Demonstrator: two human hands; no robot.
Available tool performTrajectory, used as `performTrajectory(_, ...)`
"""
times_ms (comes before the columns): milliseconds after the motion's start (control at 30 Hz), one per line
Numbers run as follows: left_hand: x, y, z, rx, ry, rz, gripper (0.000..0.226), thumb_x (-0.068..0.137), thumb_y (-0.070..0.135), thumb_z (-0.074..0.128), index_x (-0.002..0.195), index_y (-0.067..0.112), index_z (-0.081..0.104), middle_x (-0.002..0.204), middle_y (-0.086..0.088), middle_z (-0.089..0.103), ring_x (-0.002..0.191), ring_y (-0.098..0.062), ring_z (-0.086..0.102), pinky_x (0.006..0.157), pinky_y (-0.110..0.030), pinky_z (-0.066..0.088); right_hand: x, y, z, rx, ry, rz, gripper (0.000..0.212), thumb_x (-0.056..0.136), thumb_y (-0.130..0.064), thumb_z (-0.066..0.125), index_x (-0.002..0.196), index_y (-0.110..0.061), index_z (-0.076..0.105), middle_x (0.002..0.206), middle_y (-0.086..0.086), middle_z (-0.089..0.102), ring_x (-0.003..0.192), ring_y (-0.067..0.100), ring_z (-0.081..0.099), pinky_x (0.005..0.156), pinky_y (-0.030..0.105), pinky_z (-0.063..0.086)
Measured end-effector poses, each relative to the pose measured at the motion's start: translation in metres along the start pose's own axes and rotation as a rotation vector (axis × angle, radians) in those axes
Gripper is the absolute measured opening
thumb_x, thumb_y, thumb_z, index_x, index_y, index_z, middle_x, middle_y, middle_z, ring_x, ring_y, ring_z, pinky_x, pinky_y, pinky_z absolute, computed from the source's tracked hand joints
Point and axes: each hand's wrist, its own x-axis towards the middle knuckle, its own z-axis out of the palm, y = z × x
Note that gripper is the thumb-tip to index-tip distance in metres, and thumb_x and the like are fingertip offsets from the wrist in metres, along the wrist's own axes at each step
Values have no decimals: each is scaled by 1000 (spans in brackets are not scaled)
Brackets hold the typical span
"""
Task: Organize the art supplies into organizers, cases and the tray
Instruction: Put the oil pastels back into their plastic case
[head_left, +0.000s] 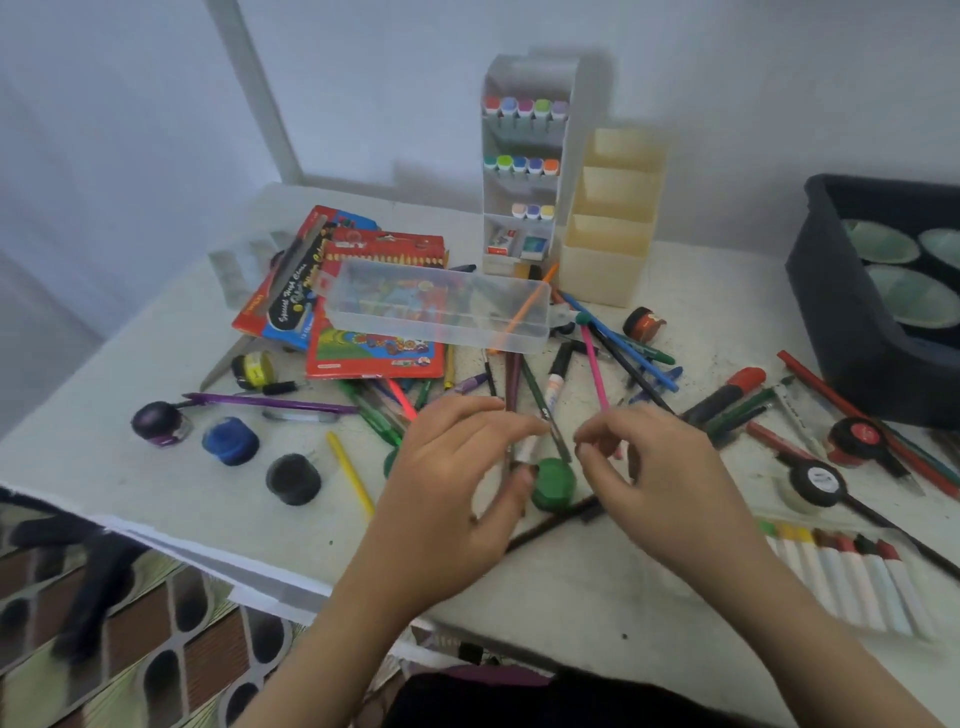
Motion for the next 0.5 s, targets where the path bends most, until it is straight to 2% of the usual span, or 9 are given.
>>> performTrajectory(167, -2, -62, -63, 118, 73, -196, 24, 84, 18, 51, 101, 17, 68, 98, 13, 65, 97, -9, 56, 86, -24, 39, 34, -56, 35, 53, -66, -79, 7, 86, -25, 60, 90, -28, 65, 80, -15, 52, 73, -2, 47, 66, 12, 36)
performTrajectory(300, -4, -112, -106, 230, 85, -382, 26, 80, 11, 51, 96, 16, 70, 92, 5, 68, 89, -12, 54, 78, -20, 35, 58, -98, 66, 34, -127, -154, 11, 88, -27, 57, 94, -26, 67, 87, -10, 53, 77, 6, 48, 73, 27, 42)
performTrajectory(367, -5, -132, -123, 276, 56, -450, 25, 83, 7, 51, 96, 17, 70, 91, 3, 69, 88, -19, 56, 76, -28, 40, 69, -115, 82, -8, -149, -202, 16, 87, -29, 55, 98, -25, 66, 90, -7, 55, 85, 12, 51, 77, 33, 43)
performTrajectory(500, -8, -163, -145, 320, 15, -497, 27, 86, 1, 55, 100, 19, 69, 94, 4, 69, 87, -14, 52, 77, -28, 37, 87, -137, 110, -127, -136, -229, 22, 86, -29, 55, 106, -24, 64, 100, -2, 58, 98, 19, 51, 82, 35, 39)
